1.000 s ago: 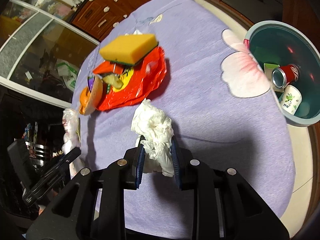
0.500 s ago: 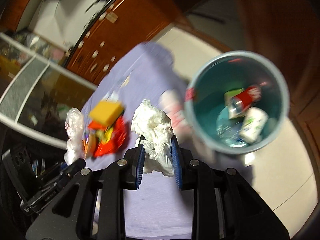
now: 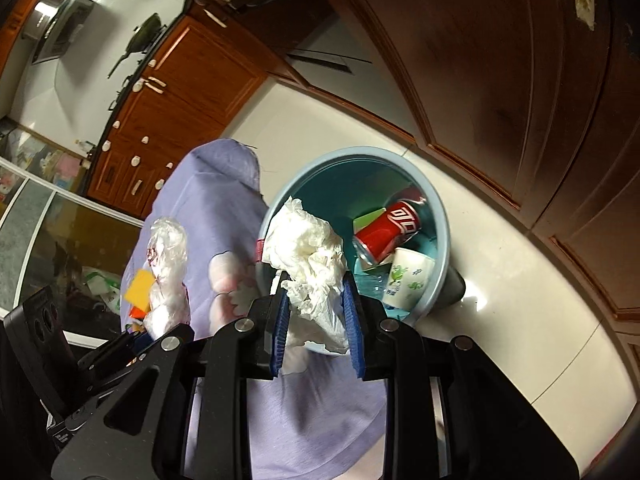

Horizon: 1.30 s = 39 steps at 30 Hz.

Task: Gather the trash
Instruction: 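Carry the bag and tissue over the teal bin and open both tools, then move both open tools back over the table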

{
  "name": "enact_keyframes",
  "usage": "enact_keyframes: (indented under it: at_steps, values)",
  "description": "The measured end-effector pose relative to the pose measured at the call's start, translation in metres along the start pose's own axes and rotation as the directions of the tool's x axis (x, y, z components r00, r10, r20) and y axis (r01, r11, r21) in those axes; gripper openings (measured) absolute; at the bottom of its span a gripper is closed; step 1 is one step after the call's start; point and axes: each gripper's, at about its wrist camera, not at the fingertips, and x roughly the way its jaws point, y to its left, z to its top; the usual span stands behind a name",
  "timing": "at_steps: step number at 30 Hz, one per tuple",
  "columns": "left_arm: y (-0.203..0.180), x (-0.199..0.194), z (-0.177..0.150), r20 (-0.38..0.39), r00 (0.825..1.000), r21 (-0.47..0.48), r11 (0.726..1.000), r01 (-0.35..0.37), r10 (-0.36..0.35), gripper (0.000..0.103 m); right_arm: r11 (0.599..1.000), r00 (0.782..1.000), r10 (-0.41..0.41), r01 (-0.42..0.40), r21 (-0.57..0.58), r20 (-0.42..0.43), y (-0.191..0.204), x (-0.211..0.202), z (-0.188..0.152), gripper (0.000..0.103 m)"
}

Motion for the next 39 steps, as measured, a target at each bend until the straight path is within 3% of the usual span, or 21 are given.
enact_keyframes:
  at_steps: [3,5,12,18,20,21,22,28,39]
  values:
    - [-0.004,0.014,0.012,-0.013,1.000,0.010,1.000,-0.005,0.005,0.034,1.000,1.000,-0.014,0.014,0.009,-0.019,-0.005,0.010,0.007,0.024]
    - [-0.003,0.024,0.019,-0.017,1.000,0.011,1.000,-0.023,0.023,0.051,1.000,0.999,-0.024,0.024,0.008,-0.031,-0.006,0.017,0.010,0.024]
    - [0.006,0.036,0.021,-0.046,0.999,-0.016,1.000,-0.024,0.023,0.053,0.999,0.996,-0.050,0.050,0.011,-0.071,-0.012,0.035,0.012,0.024]
    - [0.016,0.030,0.017,-0.039,0.999,-0.037,0.999,-0.032,0.031,0.067,0.998,0.994,-0.069,0.070,0.006,-0.090,-0.010,0.046,0.010,0.027]
    - [0.021,0.025,0.016,-0.030,0.999,-0.055,0.998,-0.029,0.028,0.071,0.998,0.993,-0.062,0.063,-0.001,-0.101,-0.006,0.050,0.009,0.044]
    - [0.023,0.021,0.015,-0.023,0.999,-0.065,0.997,-0.030,0.029,0.073,0.999,0.993,-0.054,0.054,0.002,-0.102,-0.004,0.051,0.009,0.065]
    - [0.022,0.017,0.012,-0.015,0.999,-0.074,0.997,-0.033,0.032,0.077,0.998,0.994,-0.057,0.057,0.003,-0.090,-0.001,0.051,0.009,0.072]
    - [0.038,0.001,0.004,0.012,0.999,-0.121,0.992,-0.045,0.047,0.091,0.997,0.993,-0.081,0.082,0.006,-0.081,0.007,0.049,0.008,0.079]
    - [0.051,-0.021,-0.014,0.042,0.998,-0.146,0.989,-0.030,0.036,0.095,0.991,0.988,-0.123,0.127,0.044,-0.091,0.015,0.041,-0.006,0.082]
